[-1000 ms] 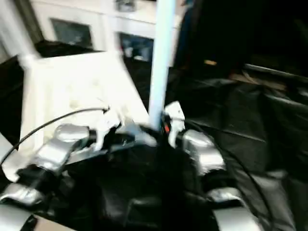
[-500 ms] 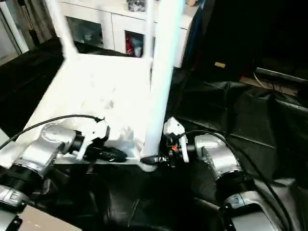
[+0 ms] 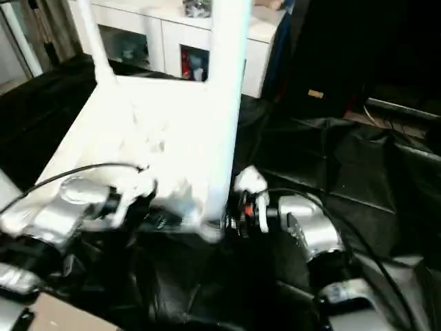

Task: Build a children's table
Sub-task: Rotate leg to tighten

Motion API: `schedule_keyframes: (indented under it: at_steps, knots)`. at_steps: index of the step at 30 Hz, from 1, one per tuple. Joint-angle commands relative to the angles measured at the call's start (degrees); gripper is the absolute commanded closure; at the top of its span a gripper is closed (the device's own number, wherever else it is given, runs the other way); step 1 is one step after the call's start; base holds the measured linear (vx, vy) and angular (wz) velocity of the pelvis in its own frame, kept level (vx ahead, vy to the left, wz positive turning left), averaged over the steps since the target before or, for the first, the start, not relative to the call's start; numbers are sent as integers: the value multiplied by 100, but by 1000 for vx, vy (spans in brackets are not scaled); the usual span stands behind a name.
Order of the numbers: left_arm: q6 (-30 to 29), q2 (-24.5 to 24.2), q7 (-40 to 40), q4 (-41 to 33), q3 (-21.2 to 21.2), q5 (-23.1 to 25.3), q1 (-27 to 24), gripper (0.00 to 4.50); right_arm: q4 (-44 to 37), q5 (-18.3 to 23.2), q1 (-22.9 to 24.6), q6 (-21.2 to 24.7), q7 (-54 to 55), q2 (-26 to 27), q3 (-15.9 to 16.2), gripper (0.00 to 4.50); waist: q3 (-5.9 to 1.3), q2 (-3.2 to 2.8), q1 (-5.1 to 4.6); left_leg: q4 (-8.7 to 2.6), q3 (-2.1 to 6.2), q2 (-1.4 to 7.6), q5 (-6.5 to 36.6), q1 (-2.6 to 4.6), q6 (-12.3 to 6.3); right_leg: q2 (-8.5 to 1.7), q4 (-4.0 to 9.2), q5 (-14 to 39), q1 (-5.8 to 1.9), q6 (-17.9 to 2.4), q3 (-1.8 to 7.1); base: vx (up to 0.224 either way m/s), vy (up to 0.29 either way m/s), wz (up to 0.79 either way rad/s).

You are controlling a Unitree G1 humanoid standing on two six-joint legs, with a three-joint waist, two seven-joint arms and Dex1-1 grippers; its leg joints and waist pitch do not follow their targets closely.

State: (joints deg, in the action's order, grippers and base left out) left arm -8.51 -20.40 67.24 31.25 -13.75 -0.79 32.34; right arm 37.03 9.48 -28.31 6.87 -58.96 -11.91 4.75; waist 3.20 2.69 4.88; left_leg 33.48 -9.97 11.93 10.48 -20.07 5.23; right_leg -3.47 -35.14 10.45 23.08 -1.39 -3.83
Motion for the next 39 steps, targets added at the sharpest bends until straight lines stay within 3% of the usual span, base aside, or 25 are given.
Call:
schedule_keyframes:
  at_steps: [1, 3, 4, 6, 8, 12, 13, 15, 19, 23, 32, 33, 38, 39]
  knots:
    - [-209, 293, -787, -134, 251, -54, 264, 450, 357, -64, -17, -6, 615, 305, 81, 199, -333, -6, -32, -445, 73, 148, 1329, -29, 53, -487, 497, 2233, -311, -830, 252, 0, 0, 0]
    - [-356, 473, -1137, -185, 258, 16, 255, 450, 572, -88, -95, 18, 1251, 538, -58, 201, -336, -35, -97, -433, 74, 131, 1347, -24, 57, -490, 525, 2322, -288, -766, 261, 0, 0, 0]
    - [-422, 555, -1285, -220, 255, 52, 248, 450, 615, -92, -112, 1, 1444, 647, -86, 202, -340, -6, -129, -415, 59, 121, 1372, 1, 22, -477, 542, 2325, -266, -782, 266, 0, 0, 0]
    - [-501, 681, -1513, -250, 259, 96, 245, 450, 688, -146, -145, -30, 1767, 806, -129, 202, -342, -14, -125, -405, 49, 120, 1332, 20, -25, -477, 554, 2296, -254, -804, 275, 0, 0, 0]
    - [-673, 1064, -2147, -299, 279, 199, 252, 450, 971, -397, -286, -105, 2657, 1210, -160, 202, -346, -12, -161, -416, 46, 130, 1149, 0, -12, -460, 514, 2018, -258, -887, 275, 0, 0, 0]
    - [-725, 1250, -2328, -365, 171, 249, 218, 450, 1060, -477, -351, -362, 2680, 1390, -49, 202, -357, -15, -165, -403, 34, 125, 1161, 3, -90, -451, 504, 1812, -268, -937, 277, 0, 0, 0]
    - [-712, 1266, -2287, -377, 91, 245, 216, 450, 1084, -422, -401, -450, 2606, 1413, -83, 146, -364, 17, -159, -397, 26, 126, 1125, -4, -141, -449, 495, 1683, -270, -958, 278, 0, 0, 0]
    - [-716, 1237, -2195, -418, 55, 218, 208, 450, 1051, -319, -425, -415, 2473, 1390, -144, 133, -368, -1, -143, -397, 23, 128, 1042, -9, -200, -446, 469, 1490, -280, -998, 284, 0, 0, 0]
    - [-699, 1042, -1796, -549, 6, 208, 134, 450, 916, -305, -463, -403, 1981, 1119, -96, 88, -366, -31, -150, -398, 22, 128, 1017, -12, -246, -443, 467, 1356, -292, -1058, 278, 0, 0, 0]
    - [-657, 770, -1307, -635, -68, 135, 91, 450, 763, -267, -431, -446, 1315, 764, 18, 88, -363, -24, -152, -397, 24, 134, 1057, -9, -283, -442, 470, 1386, -300, -1085, 275, 0, 0, 0]
    - [-301, 64, 50, -521, -203, -44, 112, 450, 424, -195, -367, -259, -377, -48, 276, 88, -375, -19, -127, -378, 11, 149, 886, 2, -390, -440, 403, 928, -308, -1313, 282, 0, 0, 0]
    - [-278, 32, 136, -513, -202, -66, 114, 450, 409, -185, -363, -251, -482, -92, 298, 88, -373, 18, -106, -378, 7, 152, 904, 17, -391, -443, 416, 969, -304, -1316, 277, 0, 0, 0]
    - [41, -242, 751, -408, -232, -207, 73, 450, 246, -191, -262, -226, -1268, -438, 533, 88, -370, -40, 24, -377, -11, 183, 927, 36, -355, -432, 389, 911, -286, -1316, 273, 0, 0, 0]
    - [44, -248, 761, -407, -235, -207, 70, 450, 244, -191, -262, -223, -1275, -442, 535, 88, -370, -26, 31, -378, -14, 181, 936, 37, -344, -430, 384, 907, -288, -1324, 274, 0, 0, 0]
